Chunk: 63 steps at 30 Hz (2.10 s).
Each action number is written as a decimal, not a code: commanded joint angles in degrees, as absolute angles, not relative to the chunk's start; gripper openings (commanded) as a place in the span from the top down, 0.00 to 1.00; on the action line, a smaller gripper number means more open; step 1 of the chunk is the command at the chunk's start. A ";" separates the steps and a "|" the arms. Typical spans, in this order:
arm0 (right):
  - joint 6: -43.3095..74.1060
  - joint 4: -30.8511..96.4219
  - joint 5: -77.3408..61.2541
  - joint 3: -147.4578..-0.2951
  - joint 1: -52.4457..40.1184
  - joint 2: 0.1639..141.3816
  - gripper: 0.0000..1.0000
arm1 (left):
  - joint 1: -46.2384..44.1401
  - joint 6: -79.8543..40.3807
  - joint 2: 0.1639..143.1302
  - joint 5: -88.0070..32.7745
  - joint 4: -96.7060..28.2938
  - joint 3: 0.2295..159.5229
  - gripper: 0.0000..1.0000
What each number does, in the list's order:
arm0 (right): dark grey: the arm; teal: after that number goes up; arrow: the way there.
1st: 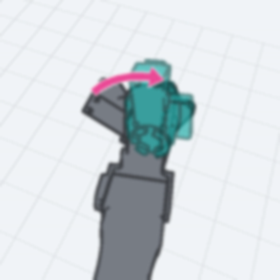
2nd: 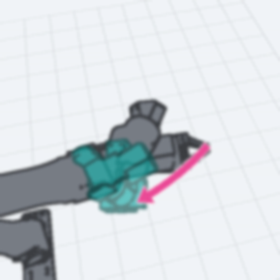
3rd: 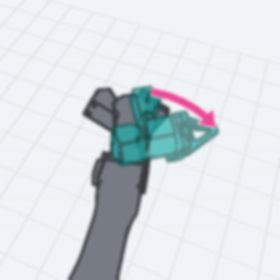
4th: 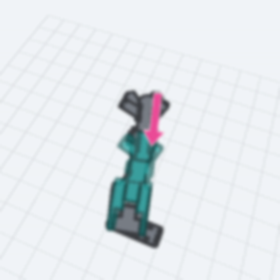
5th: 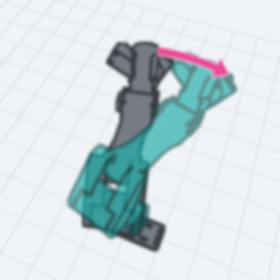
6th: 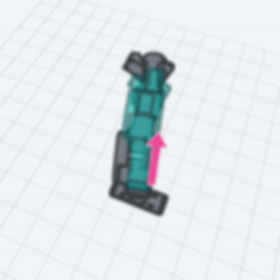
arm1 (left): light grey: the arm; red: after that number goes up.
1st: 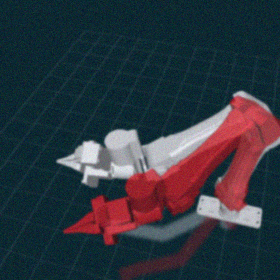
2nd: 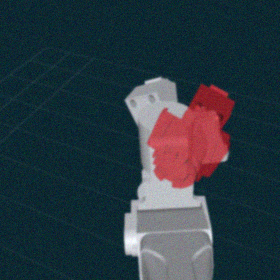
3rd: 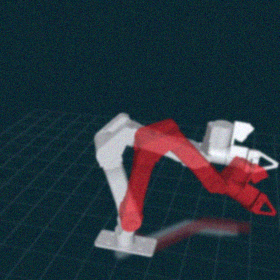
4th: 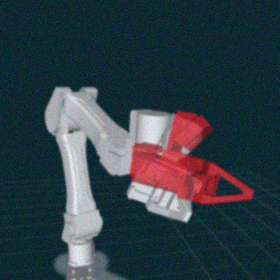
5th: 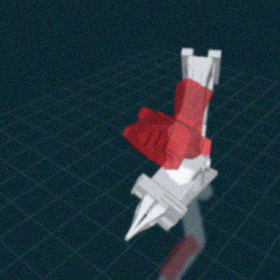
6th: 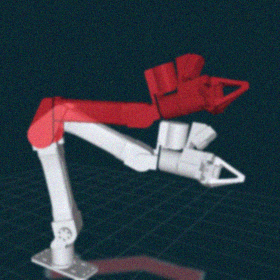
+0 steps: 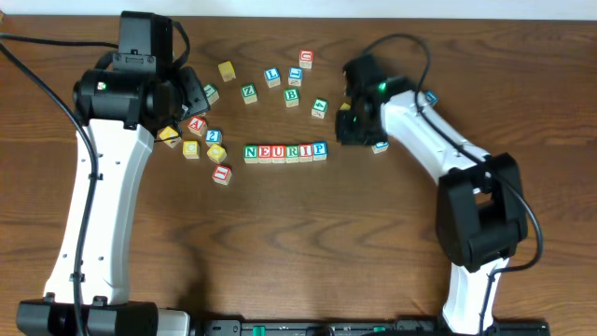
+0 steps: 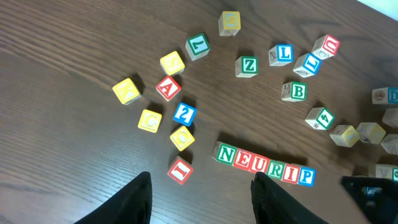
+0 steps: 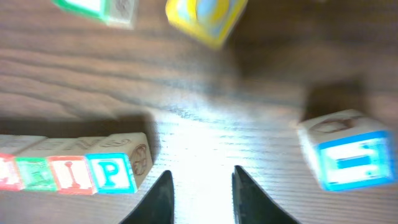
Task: Spell out NEURIPS
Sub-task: 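Raise the right gripper and move it back to the right, then lower and close the right gripper on the yellow S block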
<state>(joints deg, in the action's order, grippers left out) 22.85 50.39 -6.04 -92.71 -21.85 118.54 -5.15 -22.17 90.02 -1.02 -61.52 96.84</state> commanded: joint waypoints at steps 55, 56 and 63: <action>19.05 66.41 -3.11 -116.99 -11.55 116.75 0.13 | -4.99 -18.81 90.56 -0.82 -62.72 96.60 0.10; 19.64 66.35 -3.07 -116.99 -11.51 116.81 0.13 | -4.99 -18.57 90.59 -0.82 -62.72 96.60 0.10; 20.82 65.47 -2.76 -116.99 -10.74 117.34 0.14 | -4.99 -18.41 90.61 -0.80 -62.54 96.60 0.10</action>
<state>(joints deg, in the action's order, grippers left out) 18.98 65.87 -3.90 -115.57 -11.60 118.21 -5.13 -19.40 90.02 -1.15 -62.59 96.84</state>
